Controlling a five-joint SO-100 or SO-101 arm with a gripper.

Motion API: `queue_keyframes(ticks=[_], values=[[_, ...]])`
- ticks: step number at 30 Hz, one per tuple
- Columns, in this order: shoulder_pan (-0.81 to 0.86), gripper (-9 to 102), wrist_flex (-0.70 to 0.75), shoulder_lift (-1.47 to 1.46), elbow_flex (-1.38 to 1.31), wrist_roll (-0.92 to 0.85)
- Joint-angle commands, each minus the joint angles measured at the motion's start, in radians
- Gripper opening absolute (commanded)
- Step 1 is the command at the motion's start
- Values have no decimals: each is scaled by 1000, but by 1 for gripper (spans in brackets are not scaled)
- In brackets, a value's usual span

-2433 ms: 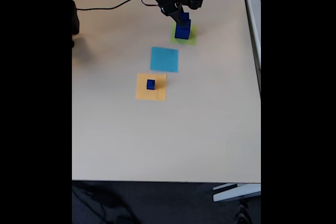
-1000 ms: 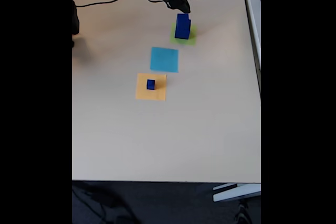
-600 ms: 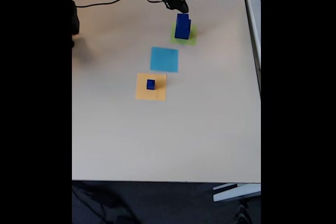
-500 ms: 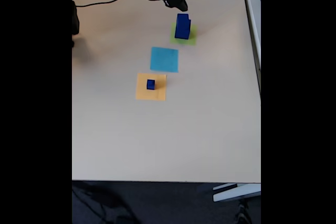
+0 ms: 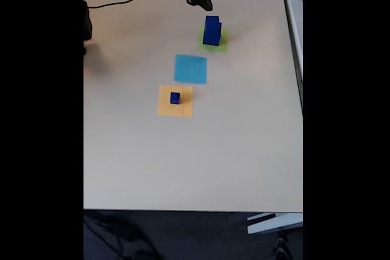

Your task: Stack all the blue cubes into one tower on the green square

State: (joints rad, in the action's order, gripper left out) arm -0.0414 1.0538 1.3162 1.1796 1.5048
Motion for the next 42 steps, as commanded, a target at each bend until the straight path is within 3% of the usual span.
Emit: queue_keyframes(ticks=[1, 42], values=[[3, 0, 11, 106, 3, 8], [43, 0, -28, 48, 121, -84]])
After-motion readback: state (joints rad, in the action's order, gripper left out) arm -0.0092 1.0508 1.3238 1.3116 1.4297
